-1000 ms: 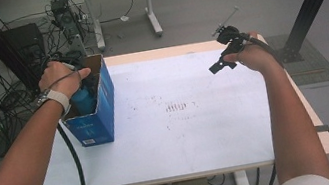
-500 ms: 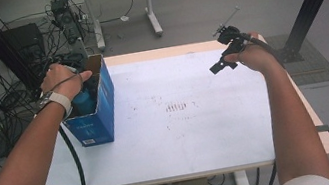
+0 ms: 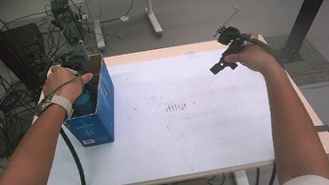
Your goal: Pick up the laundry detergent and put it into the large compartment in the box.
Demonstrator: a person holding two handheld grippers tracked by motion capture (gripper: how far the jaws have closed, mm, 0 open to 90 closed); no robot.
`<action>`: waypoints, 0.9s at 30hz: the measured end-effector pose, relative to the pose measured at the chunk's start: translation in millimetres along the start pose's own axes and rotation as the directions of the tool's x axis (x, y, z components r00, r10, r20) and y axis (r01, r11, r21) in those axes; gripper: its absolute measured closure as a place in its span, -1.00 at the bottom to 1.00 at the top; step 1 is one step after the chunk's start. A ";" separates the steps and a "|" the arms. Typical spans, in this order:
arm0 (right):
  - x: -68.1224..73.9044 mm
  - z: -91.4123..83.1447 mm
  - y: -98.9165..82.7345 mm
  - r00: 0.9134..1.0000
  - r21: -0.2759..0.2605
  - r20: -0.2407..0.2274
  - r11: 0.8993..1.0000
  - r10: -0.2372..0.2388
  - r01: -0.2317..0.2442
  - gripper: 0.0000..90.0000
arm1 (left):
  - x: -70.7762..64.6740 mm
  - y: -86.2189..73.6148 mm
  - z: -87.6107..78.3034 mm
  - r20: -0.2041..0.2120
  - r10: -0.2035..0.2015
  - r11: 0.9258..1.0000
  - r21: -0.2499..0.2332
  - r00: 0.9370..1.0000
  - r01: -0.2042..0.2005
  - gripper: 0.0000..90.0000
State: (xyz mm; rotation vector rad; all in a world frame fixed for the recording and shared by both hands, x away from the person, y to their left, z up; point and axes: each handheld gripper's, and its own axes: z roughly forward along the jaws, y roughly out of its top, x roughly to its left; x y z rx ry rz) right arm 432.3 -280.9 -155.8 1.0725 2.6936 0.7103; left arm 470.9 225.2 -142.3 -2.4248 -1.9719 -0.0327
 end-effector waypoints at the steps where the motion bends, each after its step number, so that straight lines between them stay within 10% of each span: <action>1: -0.1 -0.1 -0.1 1.000 0.001 0.000 1.000 0.003 -0.003 -0.68 | -0.1 -0.4 0.2 0.000 -0.002 1.000 -0.003 1.000 0.002 -0.17; 27: -0.9 -0.1 -4.7 1.000 -0.003 -0.001 1.000 0.010 -0.010 -0.68 | -0.3 -0.3 2.2 -0.003 0.012 1.000 -0.010 1.000 -0.012 -0.17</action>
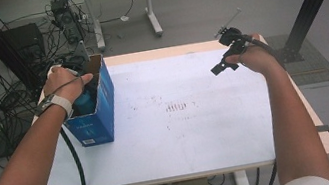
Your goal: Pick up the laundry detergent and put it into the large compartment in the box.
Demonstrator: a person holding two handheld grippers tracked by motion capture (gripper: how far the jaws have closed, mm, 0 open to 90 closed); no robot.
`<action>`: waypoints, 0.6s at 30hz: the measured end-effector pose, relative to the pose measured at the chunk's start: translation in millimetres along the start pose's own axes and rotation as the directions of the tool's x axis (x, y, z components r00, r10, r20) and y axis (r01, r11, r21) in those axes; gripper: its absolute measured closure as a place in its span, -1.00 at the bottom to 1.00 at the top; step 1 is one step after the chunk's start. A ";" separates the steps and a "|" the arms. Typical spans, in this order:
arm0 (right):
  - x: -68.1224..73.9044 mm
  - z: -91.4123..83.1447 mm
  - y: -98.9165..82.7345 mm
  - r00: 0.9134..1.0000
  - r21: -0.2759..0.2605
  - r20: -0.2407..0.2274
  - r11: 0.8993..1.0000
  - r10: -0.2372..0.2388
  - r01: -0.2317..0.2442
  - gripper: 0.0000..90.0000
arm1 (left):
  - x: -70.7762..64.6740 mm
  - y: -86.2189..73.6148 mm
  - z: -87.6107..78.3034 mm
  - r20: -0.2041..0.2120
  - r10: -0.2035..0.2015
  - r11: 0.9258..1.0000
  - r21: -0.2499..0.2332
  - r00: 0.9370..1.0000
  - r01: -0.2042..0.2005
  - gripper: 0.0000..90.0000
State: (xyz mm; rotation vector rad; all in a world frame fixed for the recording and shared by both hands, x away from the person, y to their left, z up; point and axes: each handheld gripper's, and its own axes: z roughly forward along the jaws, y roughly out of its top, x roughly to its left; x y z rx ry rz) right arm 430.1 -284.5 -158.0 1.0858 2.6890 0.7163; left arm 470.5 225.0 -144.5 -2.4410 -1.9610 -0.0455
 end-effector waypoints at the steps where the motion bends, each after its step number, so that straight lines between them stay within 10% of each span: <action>1: -0.2 -0.1 -0.2 1.000 0.000 0.000 1.000 0.000 0.000 -0.68 | -0.3 0.0 0.0 -0.001 0.001 1.000 0.000 1.000 -0.001 -0.17; 18: 1.2 -1.5 -0.6 1.000 0.000 0.003 1.000 0.001 -0.001 -0.68 | 1.0 -0.3 0.2 0.002 0.000 1.000 -0.001 1.000 0.000 -0.17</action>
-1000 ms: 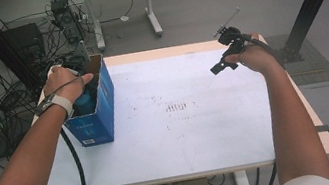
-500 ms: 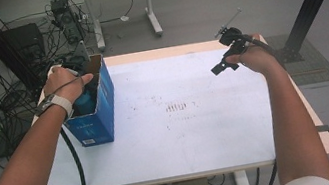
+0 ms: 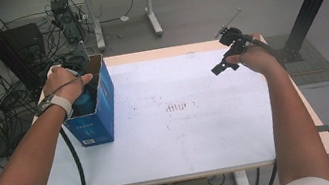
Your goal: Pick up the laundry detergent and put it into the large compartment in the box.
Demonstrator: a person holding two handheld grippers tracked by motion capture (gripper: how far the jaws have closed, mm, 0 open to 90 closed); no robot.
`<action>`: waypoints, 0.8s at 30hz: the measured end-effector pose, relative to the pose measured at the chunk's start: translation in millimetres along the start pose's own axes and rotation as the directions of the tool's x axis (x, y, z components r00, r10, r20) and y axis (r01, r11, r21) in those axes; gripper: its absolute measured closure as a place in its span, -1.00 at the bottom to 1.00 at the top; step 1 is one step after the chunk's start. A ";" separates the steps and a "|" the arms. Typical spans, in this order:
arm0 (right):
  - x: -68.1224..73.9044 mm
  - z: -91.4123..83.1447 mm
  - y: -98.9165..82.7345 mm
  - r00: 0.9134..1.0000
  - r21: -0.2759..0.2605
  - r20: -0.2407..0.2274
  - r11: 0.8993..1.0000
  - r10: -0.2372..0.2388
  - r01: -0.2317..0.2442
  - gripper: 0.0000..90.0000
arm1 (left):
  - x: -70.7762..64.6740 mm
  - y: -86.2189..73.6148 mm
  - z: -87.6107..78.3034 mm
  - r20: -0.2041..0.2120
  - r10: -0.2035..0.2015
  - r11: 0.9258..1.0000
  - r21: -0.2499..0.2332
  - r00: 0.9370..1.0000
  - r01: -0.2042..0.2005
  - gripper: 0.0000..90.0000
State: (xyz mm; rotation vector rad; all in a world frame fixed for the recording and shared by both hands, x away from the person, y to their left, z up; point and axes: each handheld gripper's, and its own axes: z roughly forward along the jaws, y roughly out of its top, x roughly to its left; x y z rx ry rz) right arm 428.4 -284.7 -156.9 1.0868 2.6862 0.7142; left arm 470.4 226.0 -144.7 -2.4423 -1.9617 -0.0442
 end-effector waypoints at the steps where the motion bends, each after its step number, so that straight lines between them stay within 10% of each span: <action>1: 0.1 -0.1 0.2 1.000 0.001 -0.001 1.000 0.000 0.000 -0.68 | -0.2 -0.4 0.0 0.000 0.001 1.000 -0.002 1.000 -0.001 -0.17; 24: -0.1 -1.9 -1.0 1.000 0.001 0.002 1.000 0.002 -0.002 -0.68 | -1.2 0.1 0.2 -0.003 0.001 1.000 -0.001 1.000 -0.001 -0.17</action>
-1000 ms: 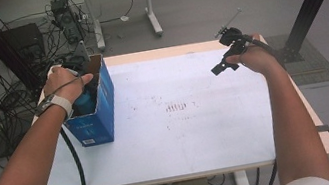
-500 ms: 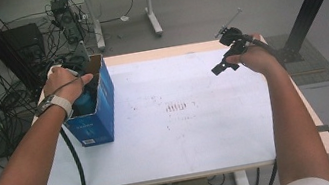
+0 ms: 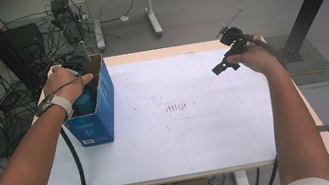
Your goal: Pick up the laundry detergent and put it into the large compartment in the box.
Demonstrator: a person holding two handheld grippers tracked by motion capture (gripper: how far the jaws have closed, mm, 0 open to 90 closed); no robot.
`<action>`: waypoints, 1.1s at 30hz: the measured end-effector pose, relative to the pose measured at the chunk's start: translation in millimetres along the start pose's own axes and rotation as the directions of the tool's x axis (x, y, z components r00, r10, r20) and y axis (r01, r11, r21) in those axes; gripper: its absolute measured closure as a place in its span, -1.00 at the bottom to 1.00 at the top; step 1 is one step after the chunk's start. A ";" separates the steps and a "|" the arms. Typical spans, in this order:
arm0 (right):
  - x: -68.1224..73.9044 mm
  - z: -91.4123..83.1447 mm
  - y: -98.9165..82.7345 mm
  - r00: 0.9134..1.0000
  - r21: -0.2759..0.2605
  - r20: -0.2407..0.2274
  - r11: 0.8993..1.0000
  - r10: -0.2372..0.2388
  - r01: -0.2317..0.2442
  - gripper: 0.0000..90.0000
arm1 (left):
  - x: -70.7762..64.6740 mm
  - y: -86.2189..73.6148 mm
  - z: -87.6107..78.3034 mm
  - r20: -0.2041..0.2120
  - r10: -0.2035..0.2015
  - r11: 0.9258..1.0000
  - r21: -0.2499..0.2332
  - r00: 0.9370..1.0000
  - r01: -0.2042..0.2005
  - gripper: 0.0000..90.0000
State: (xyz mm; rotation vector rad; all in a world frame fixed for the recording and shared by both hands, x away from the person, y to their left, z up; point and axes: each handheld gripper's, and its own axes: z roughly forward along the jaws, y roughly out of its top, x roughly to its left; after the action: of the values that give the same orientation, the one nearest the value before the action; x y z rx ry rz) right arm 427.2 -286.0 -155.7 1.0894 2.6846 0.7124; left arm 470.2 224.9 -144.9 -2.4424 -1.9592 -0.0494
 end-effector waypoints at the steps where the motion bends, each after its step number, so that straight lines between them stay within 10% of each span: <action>1: 0.1 0.0 0.0 1.000 0.000 0.000 1.000 0.001 -0.001 -0.68 | 0.3 -0.2 0.1 0.001 0.000 1.000 -0.001 1.000 0.000 -0.17; 33: 0.8 0.7 -1.5 1.000 0.002 0.001 1.000 -0.001 0.001 -0.68 | 0.7 -0.9 -0.1 0.002 0.000 1.000 -0.002 1.000 0.000 -0.17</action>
State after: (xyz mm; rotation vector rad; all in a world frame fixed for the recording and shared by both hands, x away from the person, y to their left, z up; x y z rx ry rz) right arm 425.9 -286.2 -157.0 1.0889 2.6857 0.7084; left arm 469.5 225.8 -144.8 -2.4442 -1.9612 -0.0493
